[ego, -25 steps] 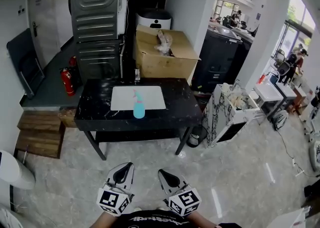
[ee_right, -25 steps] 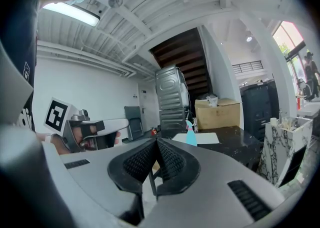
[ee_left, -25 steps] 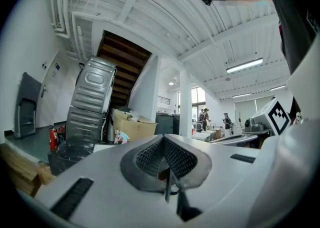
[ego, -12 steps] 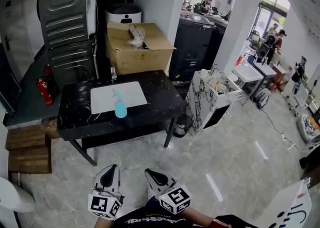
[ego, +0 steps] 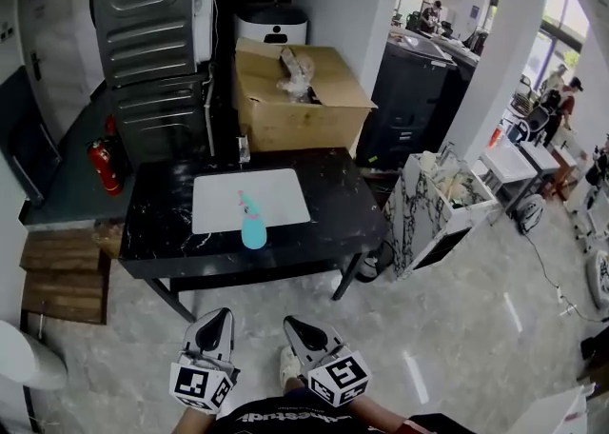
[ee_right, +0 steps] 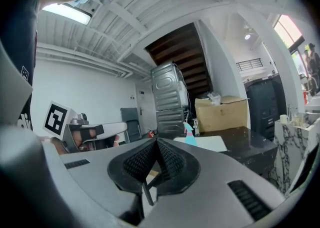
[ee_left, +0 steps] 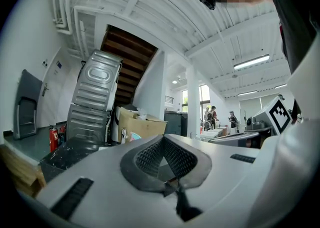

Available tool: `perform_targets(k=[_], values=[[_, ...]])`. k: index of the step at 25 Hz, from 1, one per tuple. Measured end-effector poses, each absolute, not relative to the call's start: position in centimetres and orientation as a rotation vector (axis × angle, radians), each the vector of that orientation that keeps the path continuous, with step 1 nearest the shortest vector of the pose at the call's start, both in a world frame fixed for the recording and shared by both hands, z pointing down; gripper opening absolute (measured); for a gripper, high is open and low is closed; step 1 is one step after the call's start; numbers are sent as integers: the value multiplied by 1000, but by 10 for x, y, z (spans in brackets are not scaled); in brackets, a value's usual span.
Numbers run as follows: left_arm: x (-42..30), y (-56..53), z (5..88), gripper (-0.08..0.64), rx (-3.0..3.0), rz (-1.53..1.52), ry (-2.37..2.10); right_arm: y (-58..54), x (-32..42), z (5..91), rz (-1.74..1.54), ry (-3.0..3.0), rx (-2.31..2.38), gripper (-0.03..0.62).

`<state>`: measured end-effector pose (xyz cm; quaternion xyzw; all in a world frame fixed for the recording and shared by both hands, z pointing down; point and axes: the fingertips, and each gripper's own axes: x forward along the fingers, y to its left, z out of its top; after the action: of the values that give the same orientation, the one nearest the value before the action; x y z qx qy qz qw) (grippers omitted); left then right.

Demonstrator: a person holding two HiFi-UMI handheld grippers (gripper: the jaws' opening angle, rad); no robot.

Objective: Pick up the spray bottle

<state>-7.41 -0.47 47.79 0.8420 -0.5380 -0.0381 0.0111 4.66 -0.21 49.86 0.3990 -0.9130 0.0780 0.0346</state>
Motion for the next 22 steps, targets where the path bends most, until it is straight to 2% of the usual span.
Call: perform_targets(k=[10,22], values=[[-64,-155,458,15,2567,-68,-1799,-161,52,475,231,-2894,1089,37],[-84,-222,454,15,2561,-49,-1815,-238,32,473,234,-2897,1056,37]])
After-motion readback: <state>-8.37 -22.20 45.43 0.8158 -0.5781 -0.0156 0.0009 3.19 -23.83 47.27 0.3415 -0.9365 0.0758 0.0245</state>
